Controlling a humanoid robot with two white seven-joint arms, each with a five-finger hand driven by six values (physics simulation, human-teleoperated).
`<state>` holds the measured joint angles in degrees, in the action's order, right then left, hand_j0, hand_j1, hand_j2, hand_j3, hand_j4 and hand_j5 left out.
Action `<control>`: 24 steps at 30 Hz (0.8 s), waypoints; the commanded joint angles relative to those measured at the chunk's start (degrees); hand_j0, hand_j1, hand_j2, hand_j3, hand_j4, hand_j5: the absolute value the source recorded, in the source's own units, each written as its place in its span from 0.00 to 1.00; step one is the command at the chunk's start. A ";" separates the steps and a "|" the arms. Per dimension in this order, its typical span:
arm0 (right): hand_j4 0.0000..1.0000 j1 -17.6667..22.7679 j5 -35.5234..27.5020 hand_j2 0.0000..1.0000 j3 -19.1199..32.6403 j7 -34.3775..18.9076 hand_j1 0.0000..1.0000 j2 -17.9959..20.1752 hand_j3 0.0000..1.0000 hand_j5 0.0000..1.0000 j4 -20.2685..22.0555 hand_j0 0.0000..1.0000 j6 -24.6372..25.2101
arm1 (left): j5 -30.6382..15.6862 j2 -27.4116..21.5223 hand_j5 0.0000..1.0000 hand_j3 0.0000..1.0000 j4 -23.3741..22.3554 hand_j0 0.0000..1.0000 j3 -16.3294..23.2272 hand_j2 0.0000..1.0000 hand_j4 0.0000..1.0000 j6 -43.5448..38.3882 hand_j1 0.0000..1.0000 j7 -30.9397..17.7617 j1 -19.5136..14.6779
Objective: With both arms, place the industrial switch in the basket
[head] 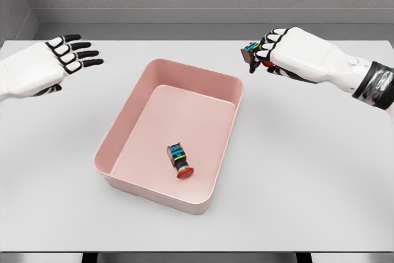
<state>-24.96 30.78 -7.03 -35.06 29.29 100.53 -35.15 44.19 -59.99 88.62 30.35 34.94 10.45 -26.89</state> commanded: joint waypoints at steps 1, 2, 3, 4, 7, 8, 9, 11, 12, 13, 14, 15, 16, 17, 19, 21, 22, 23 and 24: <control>0.46 0.00 -0.46 0.46 -0.17 0.06 0.46 -1.51 0.46 0.46 0.01 0.46 0.15 | -0.16 -0.74 1.00 1.00 -1.08 1.00 -0.21 1.00 1.00 0.06 1.00 -0.34 0.00; 0.46 0.00 -0.46 0.46 -0.17 0.06 0.46 -1.60 0.46 0.46 0.01 0.46 0.15 | -0.16 -0.65 1.00 1.00 -1.17 1.00 -0.21 1.00 1.00 0.06 1.00 -0.34 0.00; 0.47 0.00 -0.46 0.47 -0.17 0.06 0.47 -2.13 0.47 0.47 0.01 0.47 0.15 | -0.16 -0.65 1.00 1.00 -1.17 1.00 -0.12 1.00 1.00 0.06 1.00 -0.34 0.00; 0.47 0.00 -0.46 0.47 -0.17 0.06 0.47 -2.39 0.47 0.47 0.01 0.47 0.15 | -0.16 -0.56 1.00 1.00 -1.17 1.00 -0.03 1.00 1.00 0.06 1.00 -0.43 0.44; 0.47 1.40 -0.46 0.47 -0.61 0.06 0.47 -2.83 0.47 0.47 0.01 0.47 0.15 | 0.02 -0.65 1.00 1.00 -1.17 1.00 -0.12 1.00 1.00 0.06 1.00 -0.52 1.14; 0.48 1.85 -0.46 0.48 -0.70 0.06 0.48 -3.18 0.48 0.48 0.01 0.48 0.15 | 0.11 -0.65 1.00 1.00 -1.17 1.00 -0.12 1.00 1.00 0.06 1.00 -0.52 1.14; 0.48 2.28 -0.46 0.48 -0.70 0.06 0.48 -3.18 0.48 0.48 0.01 0.48 0.15 | 0.02 -0.65 1.00 1.00 -1.17 1.00 -0.12 1.00 1.00 0.06 1.00 -0.52 1.14; 0.48 2.55 -0.46 0.48 -0.70 0.06 0.48 -3.53 0.48 0.48 0.01 0.48 0.15 | 0.02 -0.65 1.00 1.00 -1.17 1.00 -0.12 1.00 1.00 0.06 1.00 -0.52 1.14; 0.48 2.90 -0.46 0.48 -0.79 0.06 0.48 -3.45 0.48 0.48 0.01 0.48 0.15 | 0.11 -0.65 1.00 1.00 -1.17 1.00 -0.12 1.00 1.00 0.06 1.00 -0.52 1.14; 0.48 2.90 -0.46 0.48 -0.79 0.06 0.48 -3.45 0.48 0.48 0.01 0.48 0.15 | 0.02 -0.65 1.00 1.00 -1.17 1.00 -0.20 1.00 1.00 0.06 1.00 -0.52 1.14; 0.48 2.73 -0.72 0.48 -0.79 0.06 0.48 -3.45 0.48 0.48 0.01 0.48 0.15 | 0.02 -0.65 1.00 1.00 -1.17 1.00 -0.12 1.00 1.00 0.06 1.00 -0.52 1.14; 0.48 2.72 -1.60 0.48 -0.79 0.06 0.48 -3.36 0.48 0.48 0.01 0.48 0.15 | 0.11 -0.65 1.00 1.00 -1.17 1.00 -0.12 1.00 1.00 0.06 1.00 -0.52 1.14; 0.48 2.64 -1.69 0.48 -0.79 0.06 0.48 -3.36 0.48 0.48 0.01 0.48 0.15 | 0.02 -0.65 1.00 1.00 -1.17 1.00 -0.20 1.00 1.00 0.06 1.00 -0.52 1.23; 0.48 2.64 -2.04 0.48 -0.88 0.06 0.48 -3.53 0.48 0.48 0.01 0.48 0.15 | 0.02 -0.65 1.00 1.00 -1.34 1.00 -0.12 1.00 1.00 0.06 1.00 -0.52 1.14; 0.48 2.64 -2.57 0.48 -1.76 0.06 0.48 -3.71 0.48 0.48 0.01 0.48 0.15 | 0.02 -0.56 1.00 1.00 -1.70 1.00 -0.21 1.00 1.00 0.06 1.00 -0.52 1.14; 0.51 2.64 -2.65 0.51 -1.67 0.06 0.51 -3.53 0.51 0.51 0.01 0.51 0.15 | -0.07 -0.65 1.00 1.00 -1.70 1.00 -0.21 1.00 1.00 0.06 1.00 -0.52 1.14; 0.56 2.64 -2.65 0.56 -1.58 0.06 0.56 -3.53 0.56 0.56 0.01 0.56 0.15 | -0.07 -0.65 1.00 1.00 -1.70 1.00 -0.21 1.00 1.00 0.06 1.00 -0.52 1.14; 0.63 2.72 -2.65 0.63 -1.32 0.06 0.63 -3.53 0.63 0.63 0.01 0.63 0.15 | -0.07 -0.65 1.00 1.00 -1.61 1.00 -0.21 1.00 1.00 0.06 1.00 -0.52 1.14; 0.76 2.72 -2.65 0.76 -0.79 0.06 0.76 -3.62 0.76 0.76 0.01 0.76 0.15 | -0.16 -0.56 1.00 1.00 -1.61 1.00 -0.21 1.00 1.00 0.06 1.00 -0.52 1.14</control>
<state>-22.24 28.59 -8.25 -35.03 25.68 100.53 -35.18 44.47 -60.54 87.01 30.20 34.95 9.90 -25.75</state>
